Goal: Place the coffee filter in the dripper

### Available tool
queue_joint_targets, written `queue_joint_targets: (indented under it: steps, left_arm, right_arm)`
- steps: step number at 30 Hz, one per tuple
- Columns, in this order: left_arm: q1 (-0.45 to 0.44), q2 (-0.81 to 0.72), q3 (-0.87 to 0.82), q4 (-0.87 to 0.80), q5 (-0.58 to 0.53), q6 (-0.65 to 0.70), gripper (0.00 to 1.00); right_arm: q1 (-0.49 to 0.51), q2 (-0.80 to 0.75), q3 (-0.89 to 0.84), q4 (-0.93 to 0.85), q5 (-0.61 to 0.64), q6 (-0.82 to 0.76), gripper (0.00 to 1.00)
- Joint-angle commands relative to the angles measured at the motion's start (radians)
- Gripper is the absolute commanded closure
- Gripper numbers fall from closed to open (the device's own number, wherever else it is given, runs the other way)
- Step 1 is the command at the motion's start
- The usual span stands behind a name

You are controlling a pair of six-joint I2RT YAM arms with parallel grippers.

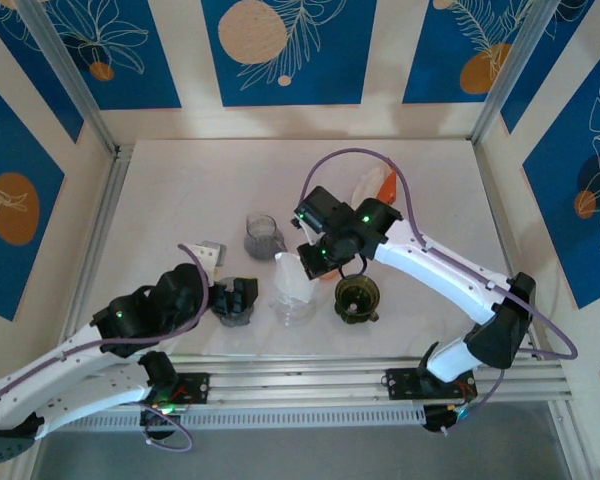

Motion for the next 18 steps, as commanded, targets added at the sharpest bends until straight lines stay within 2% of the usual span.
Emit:
queue_joint_targets:
  steps: [1,7,12,18]
  left_arm:
    - [0.039,0.019,0.038,0.049,0.081,-0.014,0.0]
    - [0.105,0.09,0.022,0.166,0.269,-0.043,0.0]
    - [0.11,0.133,0.002,0.238,0.33,-0.045,0.01]
    - [0.112,0.18,-0.032,0.268,0.377,-0.05,0.16]
  right_arm:
    - [0.028,0.025,0.028,-0.049,0.112,0.005,1.0]
    - [0.074,0.061,0.036,-0.079,0.2,0.007,1.0]
    - [0.093,0.067,0.033,-0.083,0.232,0.014,1.0]
    - [0.106,0.074,0.025,-0.08,0.246,0.017,1.0]
